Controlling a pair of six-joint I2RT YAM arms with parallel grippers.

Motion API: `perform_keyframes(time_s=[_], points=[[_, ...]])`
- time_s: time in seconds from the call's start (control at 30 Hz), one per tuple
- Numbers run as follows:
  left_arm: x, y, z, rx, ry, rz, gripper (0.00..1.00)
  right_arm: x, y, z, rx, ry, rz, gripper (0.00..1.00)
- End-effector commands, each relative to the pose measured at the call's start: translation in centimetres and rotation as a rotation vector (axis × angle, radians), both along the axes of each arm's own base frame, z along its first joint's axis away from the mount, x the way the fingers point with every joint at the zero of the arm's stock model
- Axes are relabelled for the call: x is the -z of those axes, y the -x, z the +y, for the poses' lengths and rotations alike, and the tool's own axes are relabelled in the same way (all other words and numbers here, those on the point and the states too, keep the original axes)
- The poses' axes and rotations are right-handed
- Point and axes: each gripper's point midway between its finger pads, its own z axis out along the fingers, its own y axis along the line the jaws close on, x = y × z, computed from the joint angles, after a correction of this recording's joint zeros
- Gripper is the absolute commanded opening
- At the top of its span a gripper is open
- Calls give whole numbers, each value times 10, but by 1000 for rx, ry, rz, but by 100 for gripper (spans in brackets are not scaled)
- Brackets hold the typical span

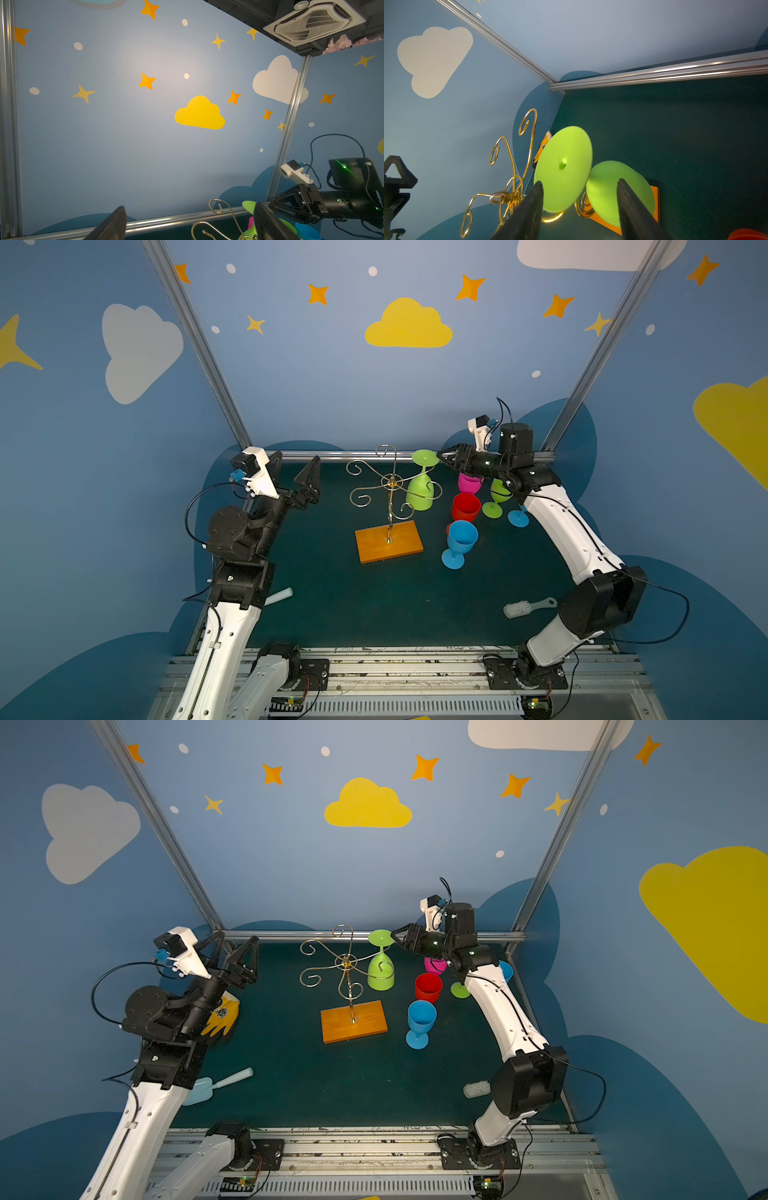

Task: Take the wine glass off the wine glass rack
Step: 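Reach the right gripper up to the green glass foot on the rack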

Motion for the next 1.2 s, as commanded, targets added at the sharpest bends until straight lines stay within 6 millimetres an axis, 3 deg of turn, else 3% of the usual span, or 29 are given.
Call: perform_keyframes(time_s=[0.0, 0.3, 0.57, 0.83, 1.0, 1.17], points=[[-7, 4, 4, -22, -14, -24, 94, -14, -5, 9, -39, -43, -24, 56], [-7, 5, 4, -23, -19, -25, 94, -11, -8, 29, -114, -71, 0, 51], [-9, 7, 4, -24, -19, -31, 94, -7, -4, 29, -114, -71, 22, 30], [-13, 12, 5, -23, -19, -43, 94, -15, -4, 23, -82, -107, 25, 7], [-13, 13, 5, -22, -17, -45, 94, -25, -2, 22, -90, -156, 27, 0], [-14, 15, 4, -17, -15, -48, 94, -35, 1, 19, -95, -201, 22, 0]])
